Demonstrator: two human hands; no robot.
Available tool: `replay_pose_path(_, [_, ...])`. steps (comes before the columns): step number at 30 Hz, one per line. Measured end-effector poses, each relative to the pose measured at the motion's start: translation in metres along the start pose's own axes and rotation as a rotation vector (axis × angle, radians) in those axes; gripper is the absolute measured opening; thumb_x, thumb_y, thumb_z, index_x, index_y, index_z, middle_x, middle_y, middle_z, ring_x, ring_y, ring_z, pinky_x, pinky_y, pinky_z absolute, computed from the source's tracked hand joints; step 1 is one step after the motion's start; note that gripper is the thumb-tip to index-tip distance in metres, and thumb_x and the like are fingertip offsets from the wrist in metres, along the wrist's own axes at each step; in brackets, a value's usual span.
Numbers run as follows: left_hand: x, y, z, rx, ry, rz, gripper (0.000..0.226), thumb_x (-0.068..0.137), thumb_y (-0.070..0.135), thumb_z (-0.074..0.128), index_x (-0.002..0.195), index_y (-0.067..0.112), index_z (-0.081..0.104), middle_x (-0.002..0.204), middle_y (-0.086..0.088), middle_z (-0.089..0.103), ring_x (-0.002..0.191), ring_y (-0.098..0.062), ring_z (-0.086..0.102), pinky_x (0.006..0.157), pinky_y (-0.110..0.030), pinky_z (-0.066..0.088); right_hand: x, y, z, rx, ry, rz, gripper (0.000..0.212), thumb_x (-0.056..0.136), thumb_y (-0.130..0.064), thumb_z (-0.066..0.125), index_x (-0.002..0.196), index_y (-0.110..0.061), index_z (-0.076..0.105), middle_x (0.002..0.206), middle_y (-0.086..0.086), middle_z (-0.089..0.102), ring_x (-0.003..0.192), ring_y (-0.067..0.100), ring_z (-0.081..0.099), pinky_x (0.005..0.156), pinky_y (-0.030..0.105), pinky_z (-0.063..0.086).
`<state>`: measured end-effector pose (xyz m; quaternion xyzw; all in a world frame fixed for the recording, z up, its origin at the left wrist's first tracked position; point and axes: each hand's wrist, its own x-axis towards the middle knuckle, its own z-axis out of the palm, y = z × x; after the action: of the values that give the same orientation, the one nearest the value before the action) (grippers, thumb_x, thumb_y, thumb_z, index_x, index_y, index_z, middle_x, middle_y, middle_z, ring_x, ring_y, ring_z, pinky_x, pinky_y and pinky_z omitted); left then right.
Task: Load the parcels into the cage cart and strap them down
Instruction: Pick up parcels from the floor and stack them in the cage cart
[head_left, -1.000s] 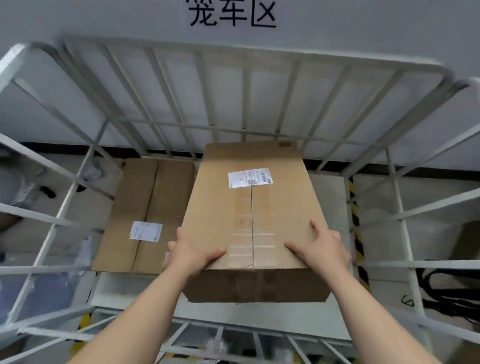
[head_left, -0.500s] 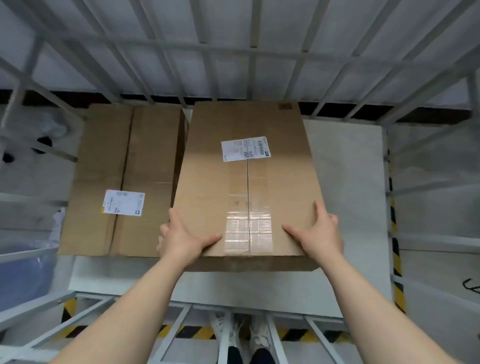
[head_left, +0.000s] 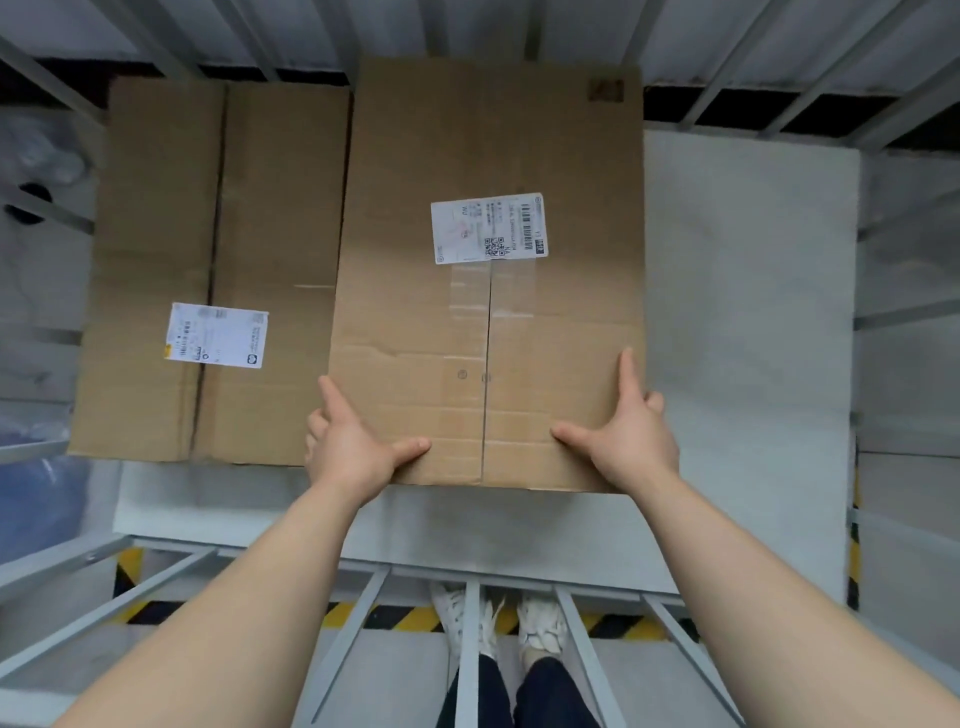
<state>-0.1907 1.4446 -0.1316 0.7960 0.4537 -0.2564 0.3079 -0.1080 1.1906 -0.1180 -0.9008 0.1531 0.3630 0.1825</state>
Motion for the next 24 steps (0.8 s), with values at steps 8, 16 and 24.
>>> replay_pose_path(8, [0.008, -0.018, 0.014, 0.095, 0.007, -0.016, 0.14, 0.06, 0.057, 0.084, 0.152, 0.02, -0.016, 0.157, -0.018, 0.014, 0.142, -0.036, 0.02, 0.117, -0.046, 0.02, 0.003, 0.004, 0.03, -0.064, -0.004, 0.014, 0.122, 0.066, -0.063, 0.073, 0.146, -0.044, -0.016, 0.128, 0.011, 0.037, 0.1, 0.032, 0.06, 0.085, 0.037, 0.048])
replay_pose_path(16, [-0.007, -0.008, 0.009, 0.261, 0.043, 0.02, 0.115, 0.075, 0.058, 0.071, 0.153, 0.016, -0.001, 0.157, -0.016, 0.012, 0.142, -0.034, 0.016, 0.116, -0.044, 0.017, -0.002, -0.002, 0.026, -0.141, -0.015, -0.008, 0.108, 0.073, -0.058, 0.07, 0.151, -0.039, -0.002, 0.144, 0.018, 0.029, 0.131, 0.034, 0.038, 0.11, 0.042, 0.031])
replay_pose_path(24, [-0.062, 0.048, -0.044, 0.435, 0.07, 0.312, 0.051, 0.092, 0.045, 0.053, 0.14, 0.027, 0.048, 0.143, 0.003, 0.049, 0.13, -0.024, 0.042, 0.104, -0.034, 0.029, -0.06, -0.006, -0.039, -0.228, 0.038, -0.21, 0.065, 0.088, -0.048, 0.058, 0.146, -0.028, 0.037, 0.158, 0.006, 0.022, 0.147, 0.022, 0.013, 0.119, 0.038, 0.01])
